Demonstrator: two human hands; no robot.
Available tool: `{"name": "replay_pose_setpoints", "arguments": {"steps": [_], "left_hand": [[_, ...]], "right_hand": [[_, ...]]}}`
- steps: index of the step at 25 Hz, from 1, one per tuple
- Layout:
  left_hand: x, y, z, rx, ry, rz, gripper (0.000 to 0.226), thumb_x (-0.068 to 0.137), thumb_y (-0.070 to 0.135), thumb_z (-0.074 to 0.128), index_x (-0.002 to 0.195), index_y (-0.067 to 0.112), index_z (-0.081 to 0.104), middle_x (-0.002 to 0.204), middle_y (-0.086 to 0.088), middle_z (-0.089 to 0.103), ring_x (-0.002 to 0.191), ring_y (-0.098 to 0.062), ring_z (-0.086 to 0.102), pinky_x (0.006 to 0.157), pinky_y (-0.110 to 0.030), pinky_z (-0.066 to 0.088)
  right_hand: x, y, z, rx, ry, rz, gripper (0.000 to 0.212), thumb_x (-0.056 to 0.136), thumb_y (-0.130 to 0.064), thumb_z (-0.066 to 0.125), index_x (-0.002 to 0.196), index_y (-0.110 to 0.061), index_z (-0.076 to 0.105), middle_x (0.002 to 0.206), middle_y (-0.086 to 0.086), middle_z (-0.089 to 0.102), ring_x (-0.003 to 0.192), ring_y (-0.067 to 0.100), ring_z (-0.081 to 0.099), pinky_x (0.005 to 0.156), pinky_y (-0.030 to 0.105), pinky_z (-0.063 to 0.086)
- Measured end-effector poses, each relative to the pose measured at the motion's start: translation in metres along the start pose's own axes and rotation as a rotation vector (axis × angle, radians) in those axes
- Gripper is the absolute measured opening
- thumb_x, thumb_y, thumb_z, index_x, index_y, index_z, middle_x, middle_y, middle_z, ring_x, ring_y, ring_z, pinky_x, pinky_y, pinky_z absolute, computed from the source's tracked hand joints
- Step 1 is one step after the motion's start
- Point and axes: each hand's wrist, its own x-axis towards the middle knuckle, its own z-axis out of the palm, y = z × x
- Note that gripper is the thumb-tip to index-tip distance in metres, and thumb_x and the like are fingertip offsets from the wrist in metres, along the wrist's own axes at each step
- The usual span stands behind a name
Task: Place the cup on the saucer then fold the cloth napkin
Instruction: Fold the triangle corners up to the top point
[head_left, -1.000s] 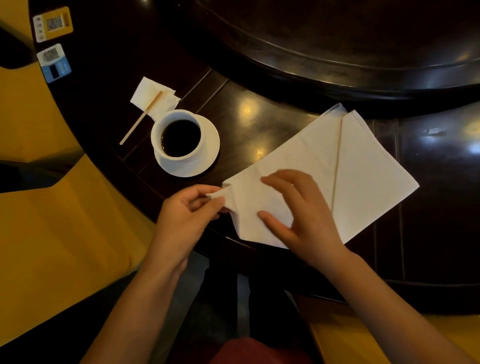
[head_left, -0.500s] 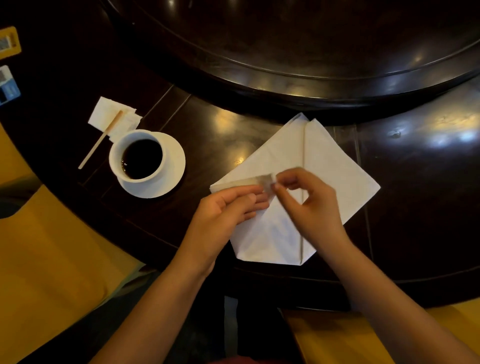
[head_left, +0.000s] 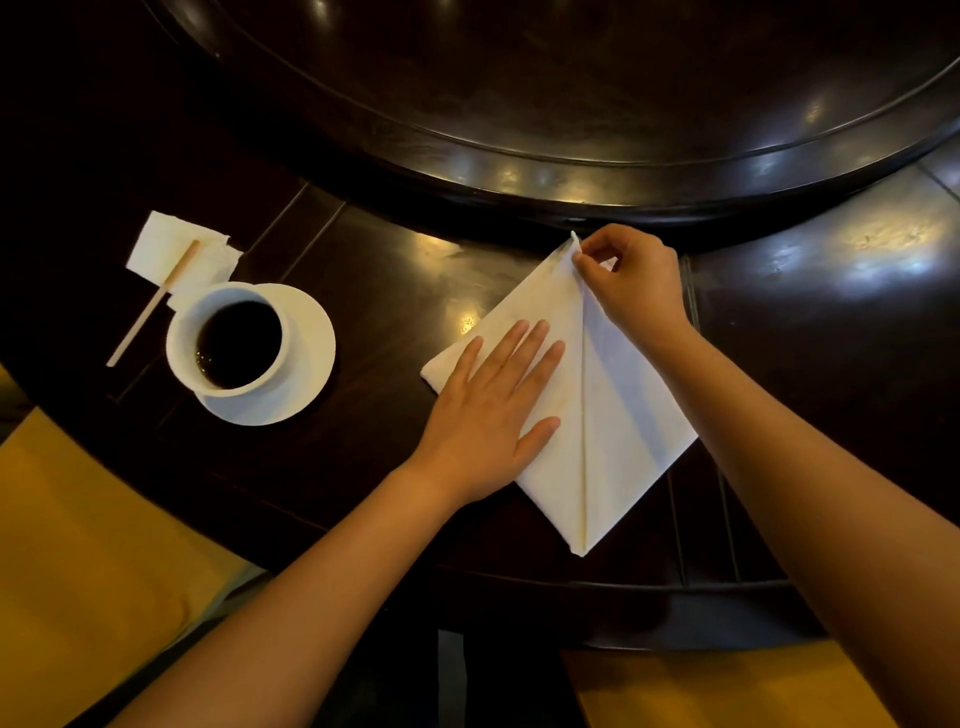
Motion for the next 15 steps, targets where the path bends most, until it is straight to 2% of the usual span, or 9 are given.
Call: {"name": "replay_pose_setpoints", "arguments": {"steps": [4, 6, 8, 9, 10, 11, 12, 13, 15], "left_hand": [[-0.002, -0.005, 0.023, 0.074, -0.032, -0.073, 0.068, 0.089, 0.057, 0.007, 0.148, 0.025, -0.005, 0.158, -0.003, -0.007, 0.143, -0.019, -0.012, 0.112, -0.045, -0.012], [-0.002, -0.006, 0.028, 0.095, -0.017, -0.096, 0.069, 0.089, 0.058, 0.01, 0.149, 0.025, -0.001, 0.158, -0.005, -0.003, 0.144, -0.021, -0.008, 0.112, -0.046, -0.008], [-0.001, -0.005, 0.03, 0.118, 0.003, -0.096, 0.068, 0.09, 0.057, 0.013, 0.149, 0.023, 0.004, 0.158, -0.007, 0.003, 0.144, -0.023, -0.002, 0.113, -0.047, -0.004], [-0.001, -0.004, 0.031, 0.127, 0.013, -0.093, 0.068, 0.091, 0.056, 0.014, 0.149, 0.022, 0.006, 0.158, -0.008, 0.005, 0.144, -0.023, 0.0, 0.113, -0.047, -0.003], [-0.001, -0.004, 0.03, 0.133, 0.018, -0.087, 0.068, 0.091, 0.056, 0.015, 0.149, 0.021, 0.007, 0.158, -0.009, 0.006, 0.144, -0.023, 0.0, 0.113, -0.046, -0.003], [-0.002, -0.006, 0.03, 0.136, 0.013, -0.074, 0.069, 0.09, 0.056, 0.014, 0.149, 0.021, 0.006, 0.158, -0.009, 0.005, 0.144, -0.022, -0.001, 0.113, -0.046, -0.004], [-0.002, -0.008, 0.029, 0.134, 0.001, -0.054, 0.069, 0.09, 0.057, 0.013, 0.149, 0.021, 0.004, 0.158, -0.008, 0.002, 0.144, -0.021, -0.003, 0.113, -0.045, -0.006], [0.0, -0.013, 0.027, 0.131, -0.006, -0.027, 0.07, 0.09, 0.057, 0.013, 0.149, 0.021, 0.002, 0.158, -0.007, 0.001, 0.144, -0.02, -0.005, 0.113, -0.044, -0.008], [0.008, -0.021, 0.02, 0.132, -0.001, 0.052, 0.069, 0.09, 0.056, 0.015, 0.148, 0.021, 0.001, 0.158, -0.004, 0.001, 0.143, -0.015, -0.006, 0.112, -0.042, -0.012]], "right_hand": [[0.005, 0.009, 0.006, -0.159, 0.019, -0.093, 0.017, 0.088, -0.027, 0.06, 0.094, -0.013, 0.065, 0.092, 0.006, 0.067, 0.085, 0.019, 0.06, 0.089, 0.041, 0.048], [0.003, 0.011, 0.006, -0.257, 0.07, -0.174, 0.019, 0.088, -0.028, 0.059, 0.094, -0.01, 0.064, 0.094, 0.009, 0.064, 0.085, 0.024, 0.058, 0.086, 0.036, 0.043], [-0.005, 0.014, 0.003, -0.357, 0.153, -0.362, 0.025, 0.089, -0.029, 0.056, 0.102, -0.009, 0.062, 0.102, 0.013, 0.062, 0.092, 0.028, 0.056, 0.082, 0.036, 0.042], [-0.01, 0.017, 0.001, -0.434, 0.122, -0.477, 0.033, 0.091, -0.032, 0.051, 0.114, -0.009, 0.058, 0.115, 0.015, 0.06, 0.105, 0.03, 0.054, 0.088, 0.04, 0.042], [-0.014, 0.021, -0.001, -0.531, 0.015, -0.573, 0.042, 0.094, -0.036, 0.044, 0.128, -0.011, 0.05, 0.133, 0.015, 0.051, 0.124, 0.031, 0.043, 0.099, 0.045, 0.036], [-0.017, 0.027, -0.003, -0.629, -0.13, -0.624, 0.051, 0.096, -0.041, 0.034, 0.14, -0.015, 0.037, 0.147, 0.012, 0.036, 0.138, 0.028, 0.025, 0.11, 0.047, 0.023], [-0.018, 0.032, -0.005, -0.693, -0.26, -0.625, 0.057, 0.096, -0.045, 0.024, 0.146, -0.018, 0.023, 0.154, 0.008, 0.022, 0.143, 0.023, 0.008, 0.114, 0.046, 0.008], [-0.017, 0.038, -0.006, -0.718, -0.345, -0.595, 0.059, 0.096, -0.048, 0.016, 0.148, -0.02, 0.013, 0.157, 0.005, 0.012, 0.143, 0.02, -0.002, 0.115, 0.043, -0.002], [-0.016, 0.046, -0.005, -0.722, -0.398, -0.541, 0.061, 0.094, -0.049, 0.009, 0.148, -0.02, 0.003, 0.158, 0.003, 0.004, 0.143, 0.017, -0.006, 0.115, 0.039, -0.007]]}}
